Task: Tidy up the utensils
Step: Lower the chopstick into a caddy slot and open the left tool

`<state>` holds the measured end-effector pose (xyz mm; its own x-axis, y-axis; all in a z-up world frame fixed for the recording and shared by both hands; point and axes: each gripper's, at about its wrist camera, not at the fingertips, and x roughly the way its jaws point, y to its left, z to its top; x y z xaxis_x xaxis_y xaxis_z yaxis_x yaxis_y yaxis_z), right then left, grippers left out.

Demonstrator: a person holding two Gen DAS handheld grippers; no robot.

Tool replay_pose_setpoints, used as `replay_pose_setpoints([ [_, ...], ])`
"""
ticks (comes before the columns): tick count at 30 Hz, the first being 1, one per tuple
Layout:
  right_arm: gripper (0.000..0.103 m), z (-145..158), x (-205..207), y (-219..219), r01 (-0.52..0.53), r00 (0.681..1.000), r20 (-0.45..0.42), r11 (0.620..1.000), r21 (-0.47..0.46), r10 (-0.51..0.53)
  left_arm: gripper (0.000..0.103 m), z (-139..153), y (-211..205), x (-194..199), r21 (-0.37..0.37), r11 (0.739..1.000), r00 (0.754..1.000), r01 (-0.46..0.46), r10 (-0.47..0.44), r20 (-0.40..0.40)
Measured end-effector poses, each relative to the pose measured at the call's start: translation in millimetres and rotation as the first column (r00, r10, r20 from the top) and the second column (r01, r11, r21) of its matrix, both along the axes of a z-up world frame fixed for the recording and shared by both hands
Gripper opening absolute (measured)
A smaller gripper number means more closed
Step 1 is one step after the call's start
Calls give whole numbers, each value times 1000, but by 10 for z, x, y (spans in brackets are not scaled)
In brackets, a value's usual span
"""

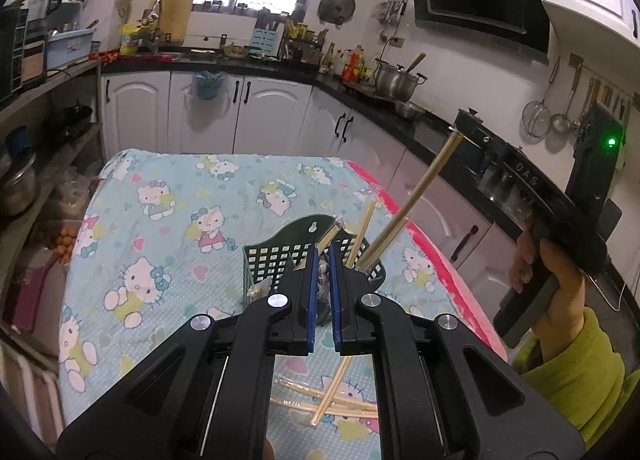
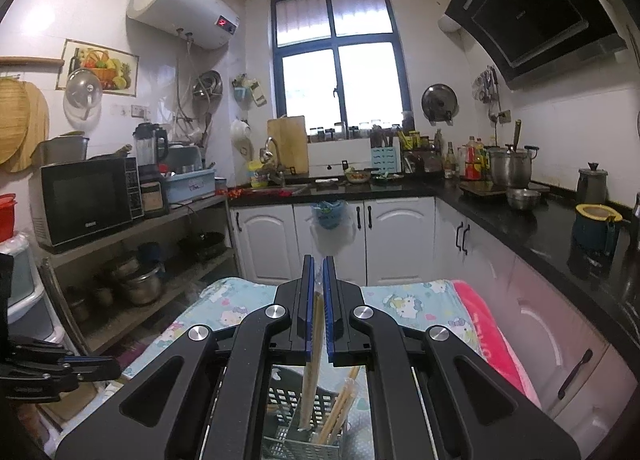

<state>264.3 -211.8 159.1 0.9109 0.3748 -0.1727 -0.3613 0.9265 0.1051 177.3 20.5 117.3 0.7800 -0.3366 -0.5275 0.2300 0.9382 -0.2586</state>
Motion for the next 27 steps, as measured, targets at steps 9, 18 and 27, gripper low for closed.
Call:
replay_pose_setpoints([
  [9, 5, -204, 123, 70, 12, 1000, -28, 1000, 8, -12, 3, -154, -75, 92, -9, 1000, 999, 3, -3, -33],
  [18, 5, -342, 164, 147, 3, 998, -62, 1000, 4, -3, 3, -263, -125, 135, -20, 1000, 999, 5, -6, -50],
  [27, 32, -494, 202, 146, 17, 992, -123, 1000, -6, -17, 3, -379, -122, 162, -50, 999, 998, 21, -23, -59],
])
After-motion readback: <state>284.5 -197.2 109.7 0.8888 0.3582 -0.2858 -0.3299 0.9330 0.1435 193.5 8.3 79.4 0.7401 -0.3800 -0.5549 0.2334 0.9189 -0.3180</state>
